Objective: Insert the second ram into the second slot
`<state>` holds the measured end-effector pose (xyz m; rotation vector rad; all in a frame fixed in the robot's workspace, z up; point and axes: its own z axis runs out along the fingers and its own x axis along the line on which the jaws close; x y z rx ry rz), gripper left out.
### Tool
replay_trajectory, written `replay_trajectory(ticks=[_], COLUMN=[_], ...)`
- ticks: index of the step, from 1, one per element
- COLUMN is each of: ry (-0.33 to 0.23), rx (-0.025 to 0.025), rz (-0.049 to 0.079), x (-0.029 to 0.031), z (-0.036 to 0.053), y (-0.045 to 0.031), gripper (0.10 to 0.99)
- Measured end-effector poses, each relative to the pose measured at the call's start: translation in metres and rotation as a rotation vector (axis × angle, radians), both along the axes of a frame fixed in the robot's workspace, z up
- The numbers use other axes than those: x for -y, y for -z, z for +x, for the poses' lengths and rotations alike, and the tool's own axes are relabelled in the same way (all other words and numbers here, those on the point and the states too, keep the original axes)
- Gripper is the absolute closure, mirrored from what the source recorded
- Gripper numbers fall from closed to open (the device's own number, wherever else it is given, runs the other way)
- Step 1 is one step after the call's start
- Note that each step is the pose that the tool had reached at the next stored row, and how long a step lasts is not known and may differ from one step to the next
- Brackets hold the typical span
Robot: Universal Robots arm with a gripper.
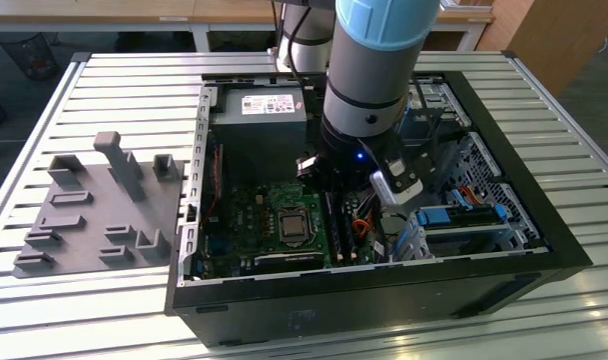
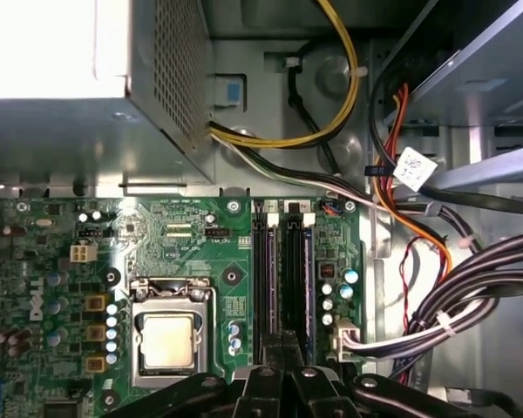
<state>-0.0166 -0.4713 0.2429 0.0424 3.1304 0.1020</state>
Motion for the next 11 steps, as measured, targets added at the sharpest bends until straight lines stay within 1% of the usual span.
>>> replay_trajectory(ticks=[3, 11], ry=[0.000, 0.000], rx=[0.0000, 0.0000], rz=[0.000, 0.000], x=[0.0000, 0.0000], z=[0.0000, 0.0000], y=[-0.0040, -0.0044], gripper=[0.980, 0.980])
